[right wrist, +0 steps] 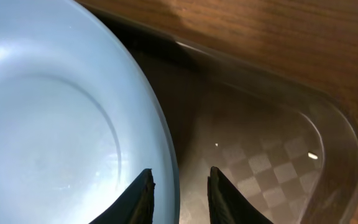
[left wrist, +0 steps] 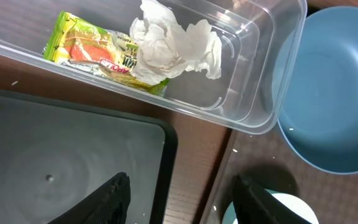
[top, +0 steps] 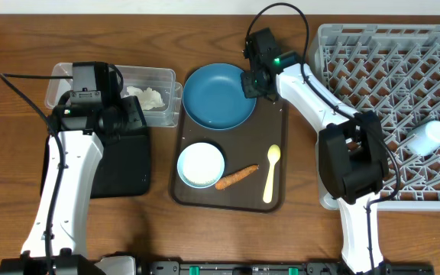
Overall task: Sort waste into correct bins and load items into the dishwasher rack
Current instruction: 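Reach the right gripper to the blue plate and grasp its rim, then lift the blue plate with the right gripper and set it in the rack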
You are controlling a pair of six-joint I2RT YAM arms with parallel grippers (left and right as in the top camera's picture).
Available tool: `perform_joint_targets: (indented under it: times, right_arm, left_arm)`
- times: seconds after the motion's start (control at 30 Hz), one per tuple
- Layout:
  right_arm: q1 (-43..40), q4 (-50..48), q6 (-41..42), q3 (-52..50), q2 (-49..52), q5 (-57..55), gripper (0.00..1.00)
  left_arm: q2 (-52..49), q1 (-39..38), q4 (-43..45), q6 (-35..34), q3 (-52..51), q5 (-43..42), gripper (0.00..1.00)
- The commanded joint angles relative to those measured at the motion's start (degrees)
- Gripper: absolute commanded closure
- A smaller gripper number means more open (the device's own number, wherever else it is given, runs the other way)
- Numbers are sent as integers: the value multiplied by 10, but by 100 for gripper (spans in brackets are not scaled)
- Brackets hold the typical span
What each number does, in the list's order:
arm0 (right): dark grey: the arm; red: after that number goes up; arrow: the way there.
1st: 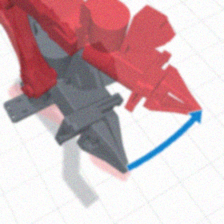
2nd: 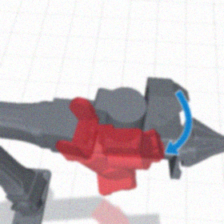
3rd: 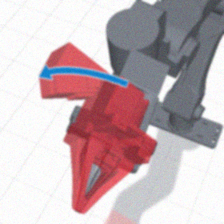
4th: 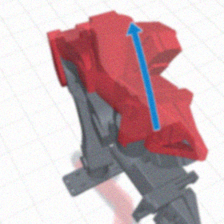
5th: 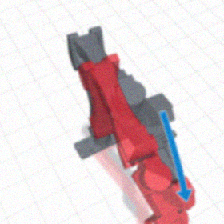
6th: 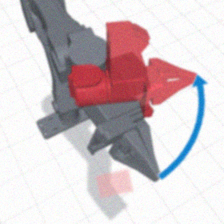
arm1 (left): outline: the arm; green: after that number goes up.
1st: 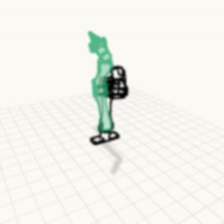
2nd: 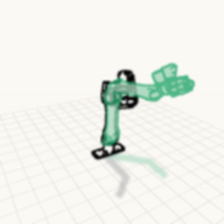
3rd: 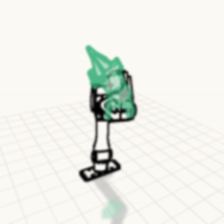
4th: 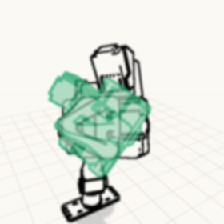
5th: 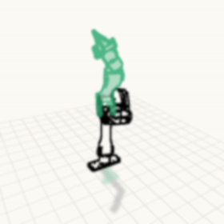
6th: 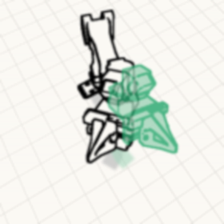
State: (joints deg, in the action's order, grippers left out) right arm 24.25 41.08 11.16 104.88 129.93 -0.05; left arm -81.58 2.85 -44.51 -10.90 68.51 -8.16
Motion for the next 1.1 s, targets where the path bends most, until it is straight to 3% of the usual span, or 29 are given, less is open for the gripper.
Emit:
perform_joint_targets:
  times: [0.0,0.1,0.23,0.33,0.73,1.07]
  right_arm:
    - [7,7,9,3,14,-7,74]
    - [8,10,9,3,23,-4,75]
    - [9,11,9,3,27,-4,92]
    - [7,9,9,5,27,-4,99]
    - [-61,50,-44,78,-65,-80,99]
    - [-167,-2,-236,82,-180,-371,99]
  left_arm:
    - [3,1,0,-5,3,7,45]
    - [3,1,0,-5,3,7,45]
    - [3,1,0,-5,3,7,45]
    - [3,1,0,-5,3,7,45]
    - [3,1,0,-5,3,7,45]
    - [3,1,2,-5,3,7,45]
